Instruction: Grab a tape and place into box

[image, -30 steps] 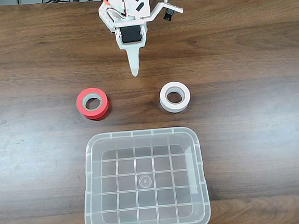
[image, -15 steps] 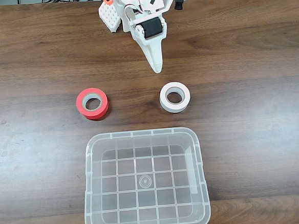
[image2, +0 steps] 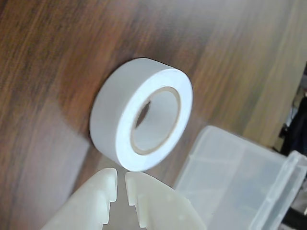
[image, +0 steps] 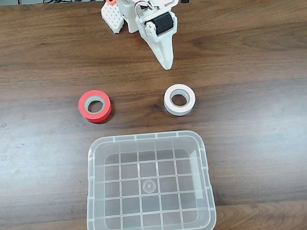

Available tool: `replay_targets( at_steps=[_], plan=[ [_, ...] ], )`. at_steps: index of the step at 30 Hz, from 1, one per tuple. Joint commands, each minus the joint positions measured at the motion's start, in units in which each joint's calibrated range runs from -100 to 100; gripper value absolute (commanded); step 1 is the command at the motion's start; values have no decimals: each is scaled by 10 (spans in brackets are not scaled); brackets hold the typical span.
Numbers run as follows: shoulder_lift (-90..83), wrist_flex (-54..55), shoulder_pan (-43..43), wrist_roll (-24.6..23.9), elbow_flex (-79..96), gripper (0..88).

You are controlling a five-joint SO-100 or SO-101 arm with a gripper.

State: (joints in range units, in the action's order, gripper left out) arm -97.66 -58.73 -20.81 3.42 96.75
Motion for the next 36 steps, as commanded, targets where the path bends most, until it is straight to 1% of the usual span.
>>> replay_targets(
  at_steps=[1, 5, 7, 12, 18, 21, 25, 28, 33, 36],
  plan=[
    [97, 24, 36, 2, -96, 13],
    [239, 98, 61, 2, -153, 13],
    [324, 119, 68, 2, -208, 13],
    [525, 122, 69, -1, -371, 13],
    [710, 120, 64, -3, -545, 13],
    [783, 105, 61, -5, -611, 13],
    [880, 79, 60, -26, -687, 13],
    [931, 56, 43, -32, -729, 13],
    [960, 44, 3, -33, -754, 14],
    [965, 44, -7, -36, -753, 16]
  ],
)
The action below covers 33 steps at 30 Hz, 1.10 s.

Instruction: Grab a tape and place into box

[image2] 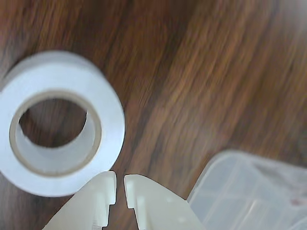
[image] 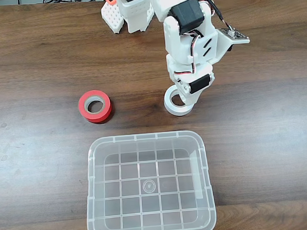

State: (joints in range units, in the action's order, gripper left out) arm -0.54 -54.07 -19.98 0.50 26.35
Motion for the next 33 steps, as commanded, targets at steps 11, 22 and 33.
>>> replay_targets(
  at_steps=[11, 22, 33],
  plan=[
    [42, -20, -17, -21, -48, 189],
    [59, -12, -16, -5, -52, 188],
    [112, 4, -9, 1, -55, 130]
  ],
)
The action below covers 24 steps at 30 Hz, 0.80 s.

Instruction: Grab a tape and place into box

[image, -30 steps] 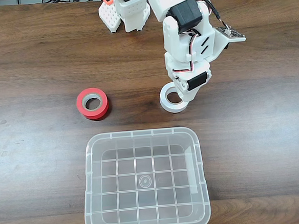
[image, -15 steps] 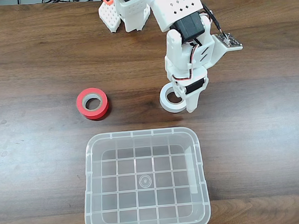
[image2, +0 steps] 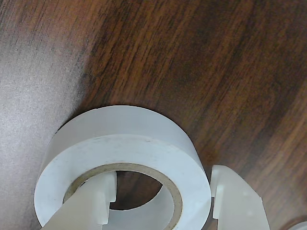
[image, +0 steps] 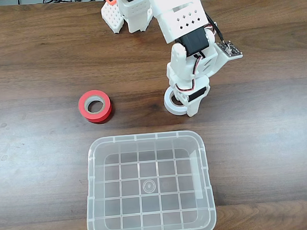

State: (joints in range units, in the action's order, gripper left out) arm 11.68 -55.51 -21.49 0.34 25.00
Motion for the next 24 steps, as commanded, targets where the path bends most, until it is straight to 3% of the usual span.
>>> replay_targets(
  at_steps=[1, 13, 24],
  plan=[
    [-11, 18, 6, 5, -42, 110],
    [-13, 7, 7, 12, -59, 60],
    [-119, -138, 7, 11, -170, 60]
  ],
)
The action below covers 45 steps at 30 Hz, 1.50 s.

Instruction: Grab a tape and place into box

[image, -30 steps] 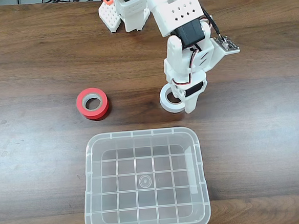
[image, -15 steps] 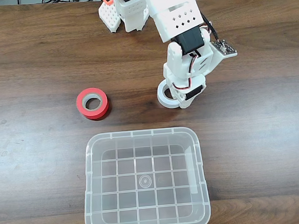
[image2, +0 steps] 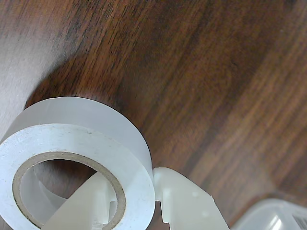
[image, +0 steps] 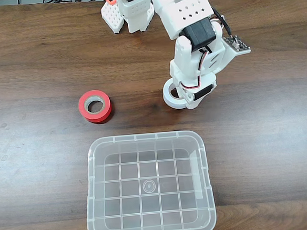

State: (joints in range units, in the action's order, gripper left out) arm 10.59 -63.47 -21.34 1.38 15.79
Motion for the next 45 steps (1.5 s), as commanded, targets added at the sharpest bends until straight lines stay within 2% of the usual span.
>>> replay_targets(
  at_steps=[1, 12, 20, 29, 37, 45],
  plan=[
    [-124, -71, 6, 1, -82, 60],
    [-254, -139, 65, 15, -101, 62],
    [-247, -139, 124, 38, -245, 60],
    [-57, -132, 165, 35, -464, 60],
    [147, -120, 167, 35, -687, 60],
    [287, -95, 167, 36, -792, 60]
  ],
)
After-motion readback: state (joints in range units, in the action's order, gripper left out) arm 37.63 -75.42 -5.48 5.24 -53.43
